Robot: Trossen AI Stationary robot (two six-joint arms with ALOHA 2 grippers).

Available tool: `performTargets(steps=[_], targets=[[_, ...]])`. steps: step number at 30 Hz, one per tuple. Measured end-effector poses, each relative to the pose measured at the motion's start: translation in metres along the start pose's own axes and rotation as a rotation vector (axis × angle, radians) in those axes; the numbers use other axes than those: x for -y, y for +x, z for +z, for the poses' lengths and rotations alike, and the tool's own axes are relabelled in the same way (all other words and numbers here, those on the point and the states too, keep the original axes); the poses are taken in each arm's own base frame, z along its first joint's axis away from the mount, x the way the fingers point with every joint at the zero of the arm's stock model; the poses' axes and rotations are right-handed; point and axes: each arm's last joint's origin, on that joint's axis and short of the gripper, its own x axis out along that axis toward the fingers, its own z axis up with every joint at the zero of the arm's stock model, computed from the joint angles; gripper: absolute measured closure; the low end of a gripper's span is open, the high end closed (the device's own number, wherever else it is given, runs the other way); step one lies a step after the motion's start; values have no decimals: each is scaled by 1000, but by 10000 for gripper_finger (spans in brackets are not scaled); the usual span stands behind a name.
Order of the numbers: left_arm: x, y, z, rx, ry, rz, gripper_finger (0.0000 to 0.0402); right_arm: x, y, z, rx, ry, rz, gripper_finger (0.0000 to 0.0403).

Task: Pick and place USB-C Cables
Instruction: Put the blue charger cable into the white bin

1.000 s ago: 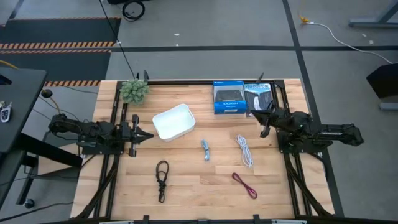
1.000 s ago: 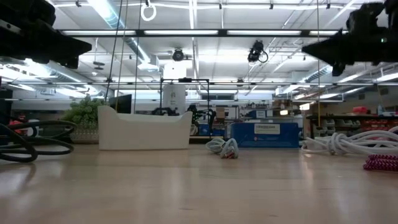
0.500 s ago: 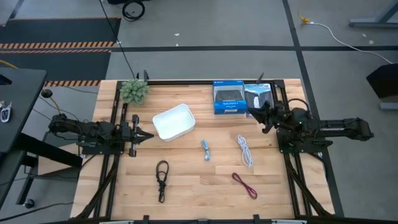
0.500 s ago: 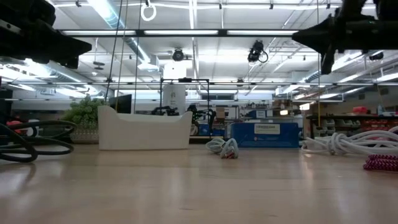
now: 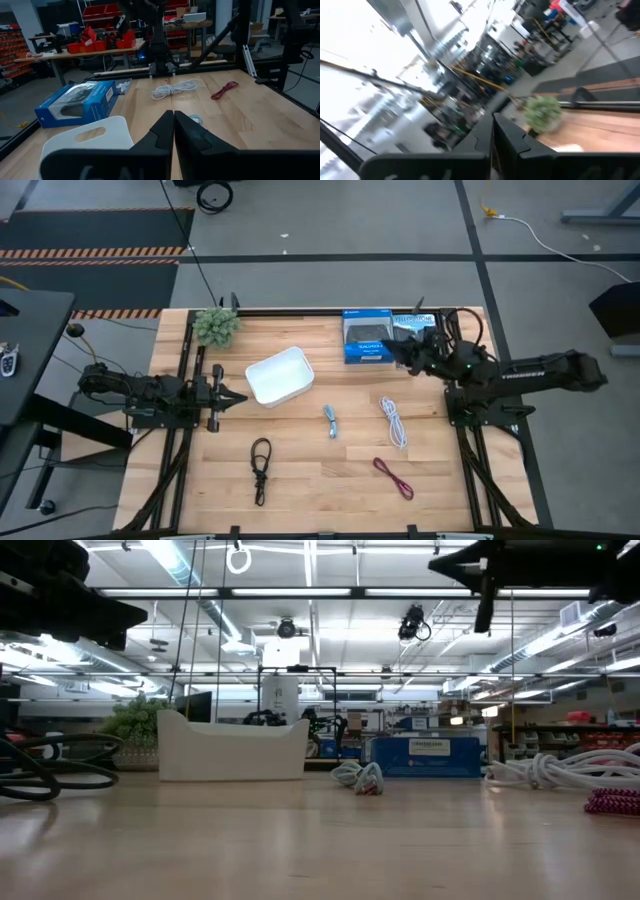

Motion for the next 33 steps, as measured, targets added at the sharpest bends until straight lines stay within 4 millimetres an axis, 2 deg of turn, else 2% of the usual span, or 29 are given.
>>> performTargets(steps=[5,15,22,25,29,33], targets=[[0,0,0,0,0,0,381,0,6,0,25,44,37,383],[0,0,0,0,0,0,381,21,11,-5,-45,77,-102,397],[0,0,0,0,-1,1,381,36,14,4,-107,61,-139,396],[0,0,0,1,-1,0,381,31,23,10,-199,7,-192,396],[0,0,0,0,0,0,381,20,45,12,-340,-128,-249,396],[0,0,0,0,0,0,381,16,68,2,-476,-268,-262,396]])
